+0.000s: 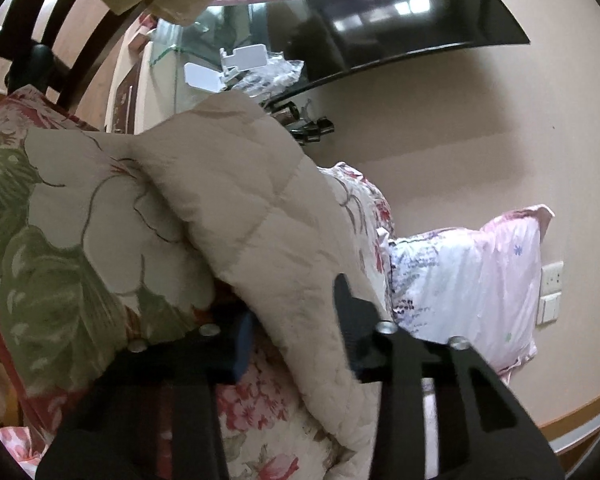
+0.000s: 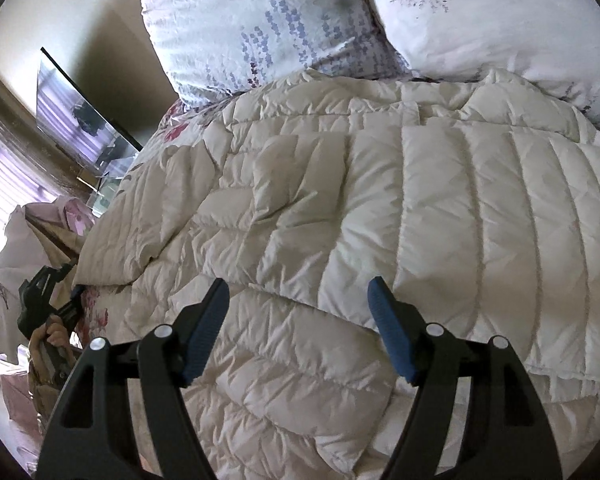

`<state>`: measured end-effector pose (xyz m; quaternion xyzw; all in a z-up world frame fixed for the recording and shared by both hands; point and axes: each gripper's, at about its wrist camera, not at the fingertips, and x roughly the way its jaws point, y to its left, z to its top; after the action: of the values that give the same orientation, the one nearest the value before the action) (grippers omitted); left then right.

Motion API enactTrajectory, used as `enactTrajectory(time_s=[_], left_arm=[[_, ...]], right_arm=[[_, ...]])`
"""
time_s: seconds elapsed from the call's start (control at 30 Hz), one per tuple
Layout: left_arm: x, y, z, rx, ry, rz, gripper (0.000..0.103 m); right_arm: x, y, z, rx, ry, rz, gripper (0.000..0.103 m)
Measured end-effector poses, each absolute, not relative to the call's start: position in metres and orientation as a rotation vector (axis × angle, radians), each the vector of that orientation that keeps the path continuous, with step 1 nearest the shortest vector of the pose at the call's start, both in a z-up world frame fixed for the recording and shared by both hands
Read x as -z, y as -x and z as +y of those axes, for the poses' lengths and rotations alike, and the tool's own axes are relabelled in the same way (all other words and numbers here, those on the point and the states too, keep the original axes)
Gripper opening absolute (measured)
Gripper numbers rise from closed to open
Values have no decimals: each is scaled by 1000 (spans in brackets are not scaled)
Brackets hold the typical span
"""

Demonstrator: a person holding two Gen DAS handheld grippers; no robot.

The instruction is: Fold large clothes

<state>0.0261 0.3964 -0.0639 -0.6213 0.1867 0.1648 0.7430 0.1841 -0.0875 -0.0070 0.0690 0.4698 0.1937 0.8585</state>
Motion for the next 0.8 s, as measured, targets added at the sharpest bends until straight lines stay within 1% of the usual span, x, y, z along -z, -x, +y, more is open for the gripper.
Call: enactTrajectory(time_s=[0.03, 0.07, 0.17, 0.3, 0.43, 0.53, 0.67, 0.8], left_arm=[[66, -26, 398, -364, 1368, 411, 19], [68, -26, 400, -367, 1374, 412, 13], [64, -27, 400, -365, 1364, 400, 7], [37, -38, 388, -321, 1279, 379, 5], [-7, -60, 359, -207, 1152, 359, 4], [-49, -87, 312, -61, 1023, 353, 4], [-83, -117, 243, 127, 880, 375, 4], [-95, -141, 172, 278, 780, 425, 4]], right_arm=[[7, -184, -90, -405, -144, 985, 72], [6, -183, -93, -400, -145, 983, 72], [3, -179, -101, -387, -147, 972, 72], [-5, -173, -118, -361, -154, 939, 72], [-12, -169, -137, -334, -178, 912, 73], [-13, -165, -151, -314, -198, 898, 73], [-12, -161, -170, -288, -224, 888, 73], [-10, -156, -185, -262, -250, 883, 73]])
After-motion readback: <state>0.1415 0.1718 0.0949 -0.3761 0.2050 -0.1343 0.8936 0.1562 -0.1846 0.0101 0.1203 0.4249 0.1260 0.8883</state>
